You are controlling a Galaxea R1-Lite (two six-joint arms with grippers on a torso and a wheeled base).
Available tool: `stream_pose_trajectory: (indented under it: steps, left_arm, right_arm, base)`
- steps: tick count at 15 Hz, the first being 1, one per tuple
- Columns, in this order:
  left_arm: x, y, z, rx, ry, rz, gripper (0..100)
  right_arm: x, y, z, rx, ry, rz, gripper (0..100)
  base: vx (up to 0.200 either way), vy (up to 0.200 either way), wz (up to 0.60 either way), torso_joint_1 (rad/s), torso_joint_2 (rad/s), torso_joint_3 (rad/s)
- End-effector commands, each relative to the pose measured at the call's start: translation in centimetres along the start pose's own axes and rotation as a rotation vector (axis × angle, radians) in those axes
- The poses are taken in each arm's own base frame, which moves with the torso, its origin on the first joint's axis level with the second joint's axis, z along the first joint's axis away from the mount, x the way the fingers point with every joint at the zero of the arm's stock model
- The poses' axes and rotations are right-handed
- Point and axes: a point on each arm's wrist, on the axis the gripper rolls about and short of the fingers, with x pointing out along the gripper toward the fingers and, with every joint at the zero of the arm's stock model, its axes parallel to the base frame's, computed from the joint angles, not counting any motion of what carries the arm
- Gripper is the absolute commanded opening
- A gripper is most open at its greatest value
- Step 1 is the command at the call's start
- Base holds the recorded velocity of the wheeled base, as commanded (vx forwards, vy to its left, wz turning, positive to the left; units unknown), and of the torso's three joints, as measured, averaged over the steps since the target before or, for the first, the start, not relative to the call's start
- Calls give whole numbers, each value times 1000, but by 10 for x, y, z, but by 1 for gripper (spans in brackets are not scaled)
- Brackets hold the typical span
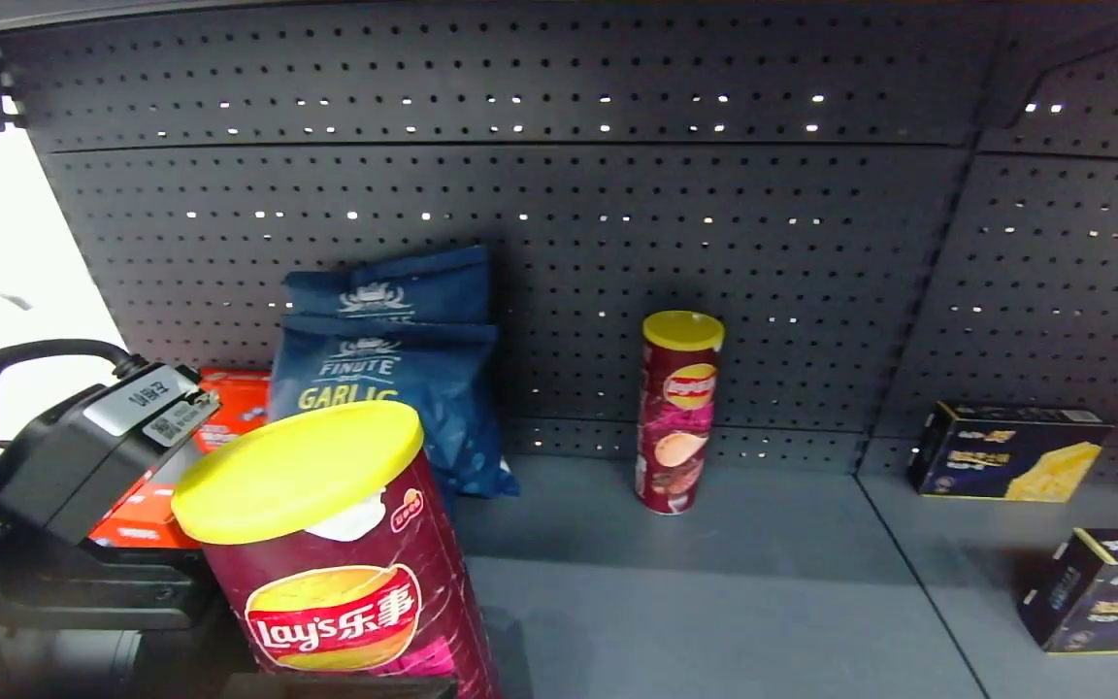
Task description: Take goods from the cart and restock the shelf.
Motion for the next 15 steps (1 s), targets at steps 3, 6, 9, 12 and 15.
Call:
stream_pose_trajectory:
  steps: [3,6,9,12,15]
  left_arm:
    - [0,1,-1,-3,1,2,0]
    - [-1,1,0,1,-2,5,0]
    - [-1,1,0,-2,-1,6,0]
    - [-1,1,0,-2,-1,8,0]
    - [-2,1,-1,-5,0,14,0]
  right_arm:
    - [0,0,0,0,1,0,100]
    - [0,0,0,0,1,0,100]
    - [0,0,0,-1,2,0,100]
    - [0,0,0,0,2,0,100]
    - [0,0,0,-11,4,11,100]
  base:
    - [0,0,0,0,0,0]
    - [0,0,0,0,0,0]
    - [0,0,0,0,0,0]
    - [0,0,0,0,0,0]
    - [0,0,0,0,0,0]
